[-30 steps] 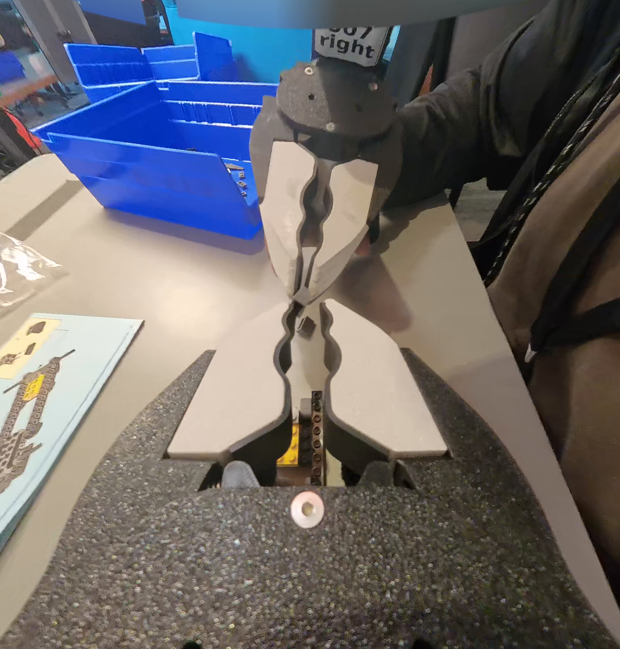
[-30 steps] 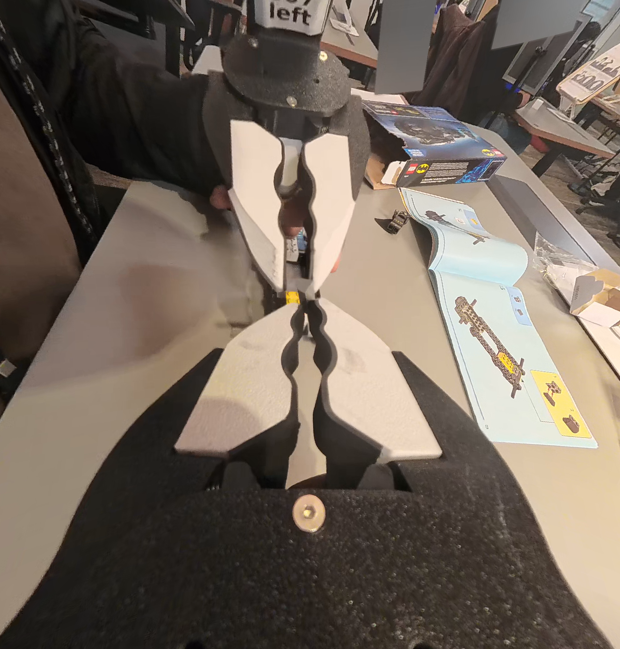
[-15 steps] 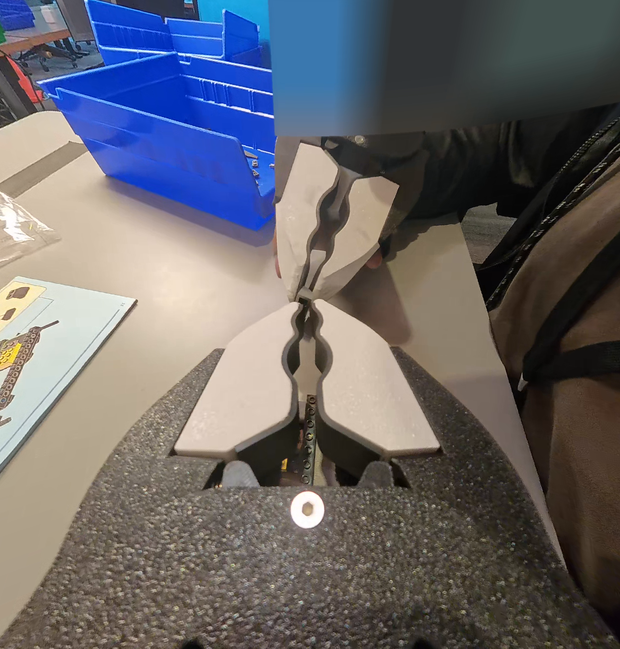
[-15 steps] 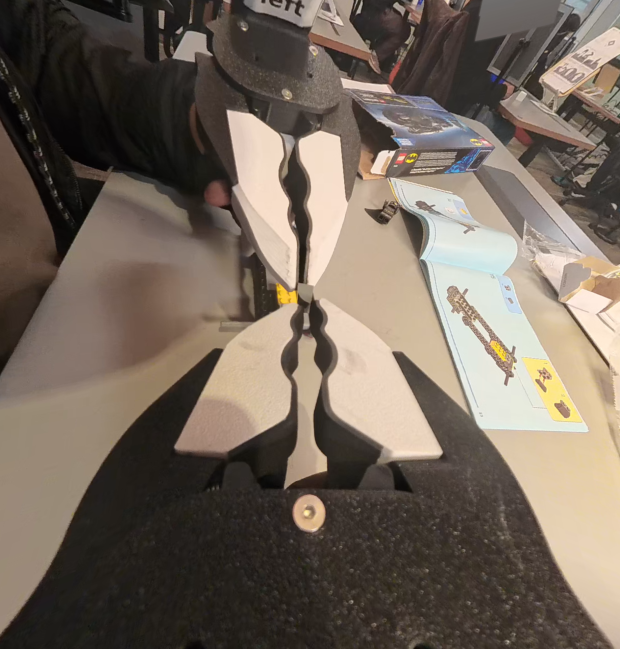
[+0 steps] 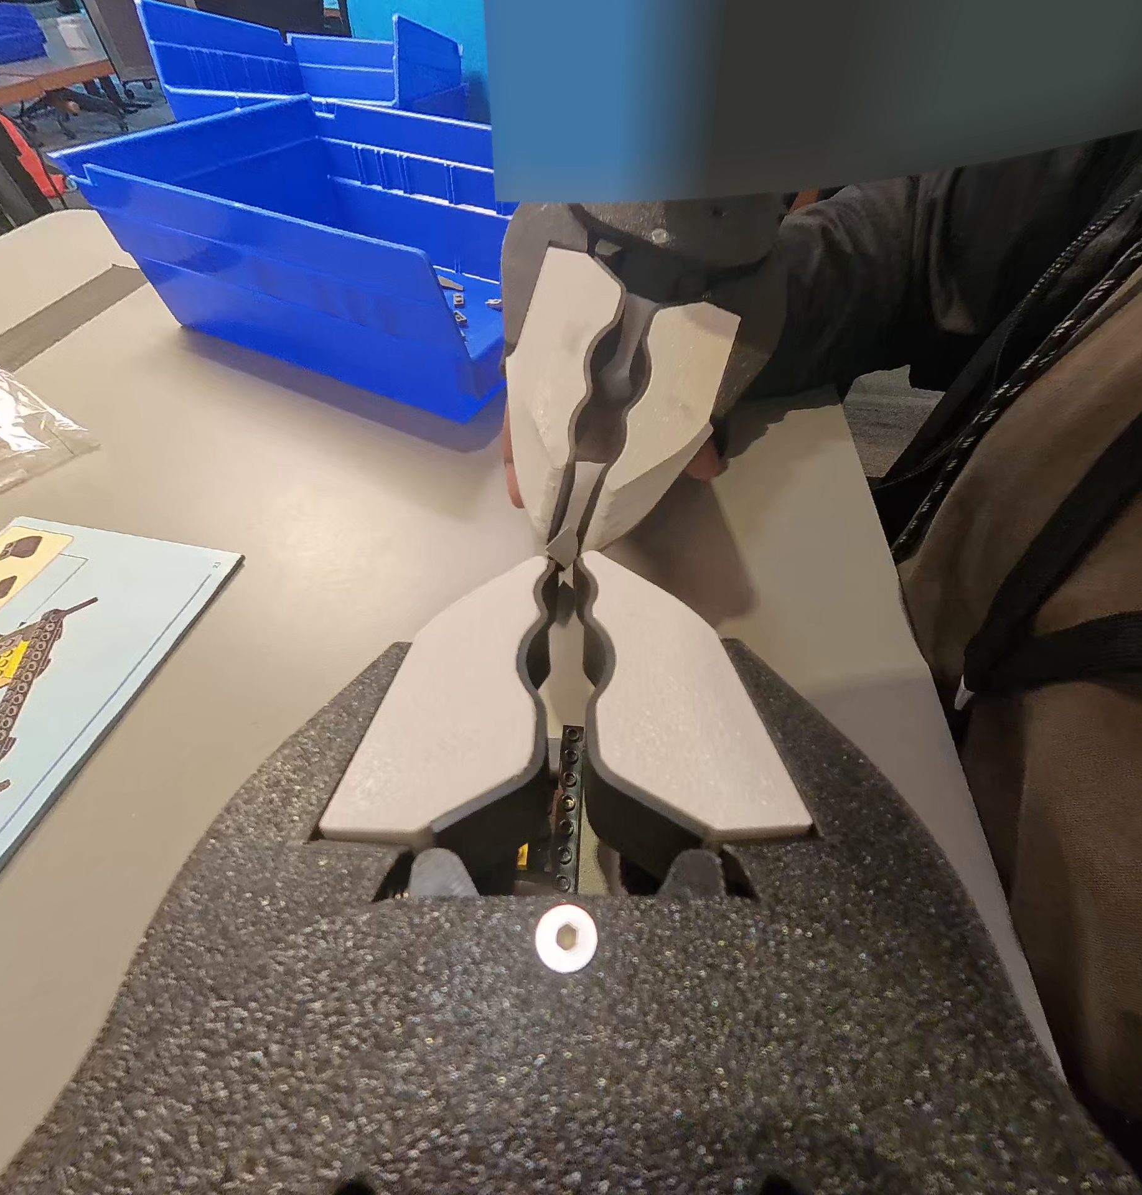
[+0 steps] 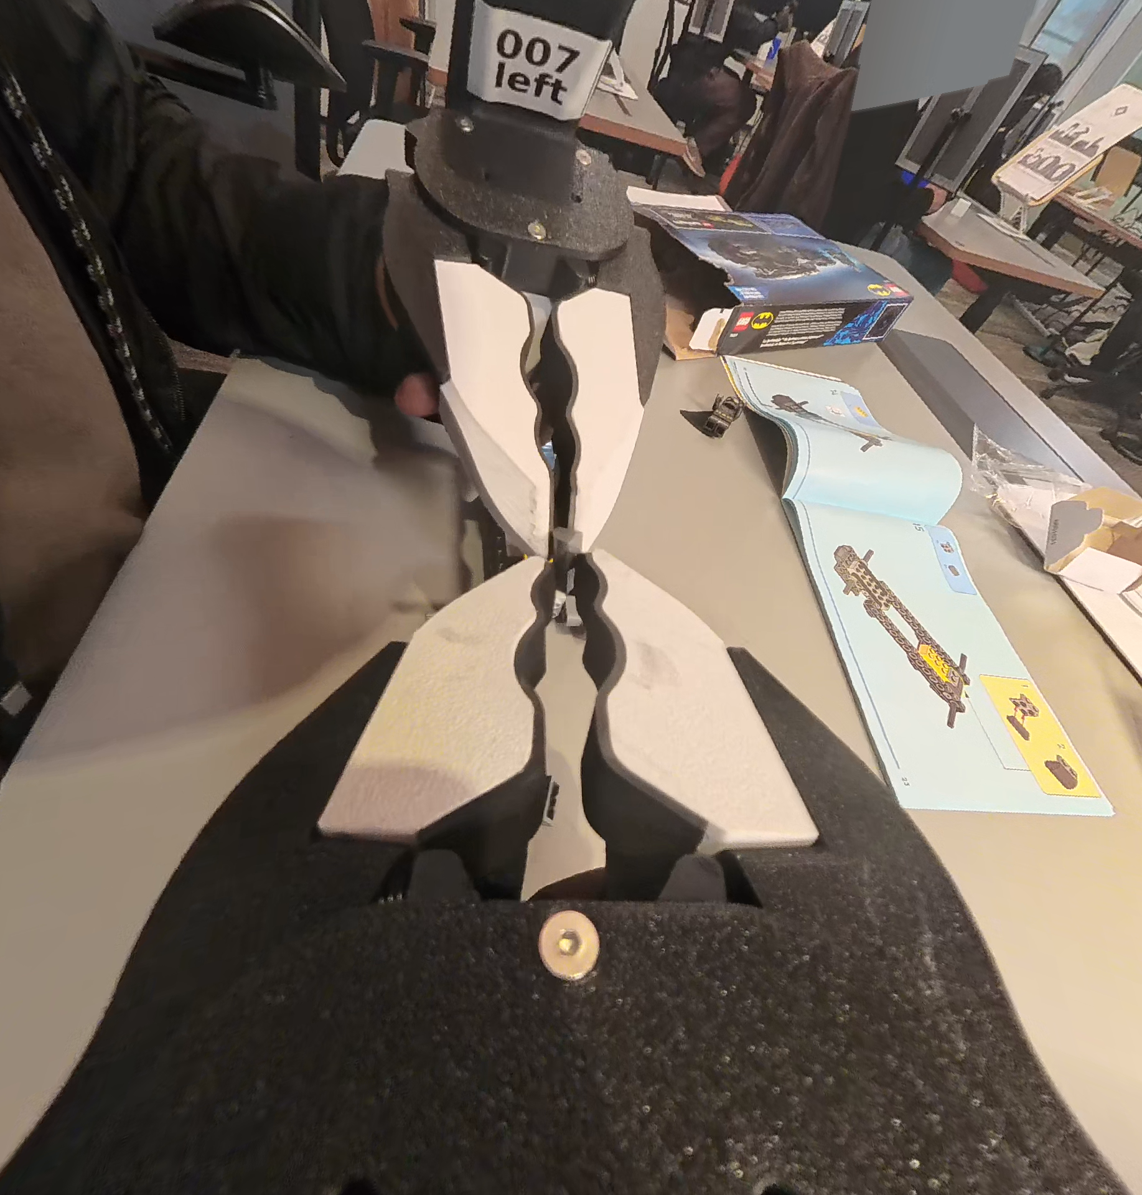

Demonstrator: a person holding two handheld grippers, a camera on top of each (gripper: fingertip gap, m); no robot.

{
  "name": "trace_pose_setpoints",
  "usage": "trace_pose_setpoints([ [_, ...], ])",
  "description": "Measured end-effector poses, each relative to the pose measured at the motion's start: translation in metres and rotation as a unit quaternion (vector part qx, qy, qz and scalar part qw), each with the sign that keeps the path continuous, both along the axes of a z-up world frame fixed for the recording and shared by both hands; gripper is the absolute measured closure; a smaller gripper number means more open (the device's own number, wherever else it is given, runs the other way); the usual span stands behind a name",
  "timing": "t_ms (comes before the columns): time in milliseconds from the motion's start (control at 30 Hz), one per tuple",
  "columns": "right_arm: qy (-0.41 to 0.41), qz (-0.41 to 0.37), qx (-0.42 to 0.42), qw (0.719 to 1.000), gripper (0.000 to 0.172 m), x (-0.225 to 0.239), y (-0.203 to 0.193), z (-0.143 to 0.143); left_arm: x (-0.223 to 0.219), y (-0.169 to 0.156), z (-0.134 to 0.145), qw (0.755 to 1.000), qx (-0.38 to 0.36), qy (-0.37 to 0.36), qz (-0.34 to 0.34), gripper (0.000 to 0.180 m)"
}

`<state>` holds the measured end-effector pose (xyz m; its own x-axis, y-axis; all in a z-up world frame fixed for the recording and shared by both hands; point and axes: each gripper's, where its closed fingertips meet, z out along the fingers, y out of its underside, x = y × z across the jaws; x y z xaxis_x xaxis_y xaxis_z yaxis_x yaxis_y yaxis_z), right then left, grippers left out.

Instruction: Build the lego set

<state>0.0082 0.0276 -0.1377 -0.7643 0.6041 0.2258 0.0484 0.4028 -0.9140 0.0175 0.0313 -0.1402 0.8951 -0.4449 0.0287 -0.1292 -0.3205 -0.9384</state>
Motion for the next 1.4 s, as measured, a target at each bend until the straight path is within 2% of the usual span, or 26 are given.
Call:
trace_pose_setpoints([
  [233,0.001,0.0,0.024,1.0,0.163,0.0,-0.001,-0.006,0.004,0.0,-0.001,0.999,-0.014,-0.034,-0.01,0.179],
  [400,-0.003,-0.001,0.03,1.0,0.164,0.0,0.0,-0.008,0.003,0.0,-0.003,0.999,-0.019,-0.029,-0.009,0.178],
  [467,0.0,-0.006,0.041,0.999,0.164,-0.001,0.001,-0.01,0.001,0.0,-0.005,0.999,-0.034,-0.037,-0.004,0.174],
  [533,0.005,-0.012,0.051,0.999,0.164,-0.002,0.002,-0.009,-0.005,0.002,-0.007,0.996,-0.06,-0.065,0.017,0.163],
  [633,0.022,-0.024,0.077,0.996,0.164,-0.005,0.004,-0.01,-0.007,0.004,-0.005,0.979,-0.112,-0.164,0.038,0.15],
  [733,0.039,-0.033,0.11,0.993,0.164,-0.006,0.005,-0.014,-0.009,0.008,-0.004,0.961,-0.141,-0.229,0.061,0.149],
  [967,0.053,-0.037,0.139,0.988,0.164,-0.007,0.006,-0.018,-0.012,0.011,-0.014,0.941,-0.18,-0.268,0.105,0.152],
  [1200,0.063,-0.043,0.157,0.985,0.164,-0.008,0.008,-0.019,-0.004,0.012,-0.013,0.927,-0.193,-0.304,0.105,0.151],
  [1400,0.07,-0.052,0.171,0.981,0.164,-0.009,0.011,-0.02,-0.003,0.014,-0.013,0.92,-0.191,-0.324,0.112,0.158],
])
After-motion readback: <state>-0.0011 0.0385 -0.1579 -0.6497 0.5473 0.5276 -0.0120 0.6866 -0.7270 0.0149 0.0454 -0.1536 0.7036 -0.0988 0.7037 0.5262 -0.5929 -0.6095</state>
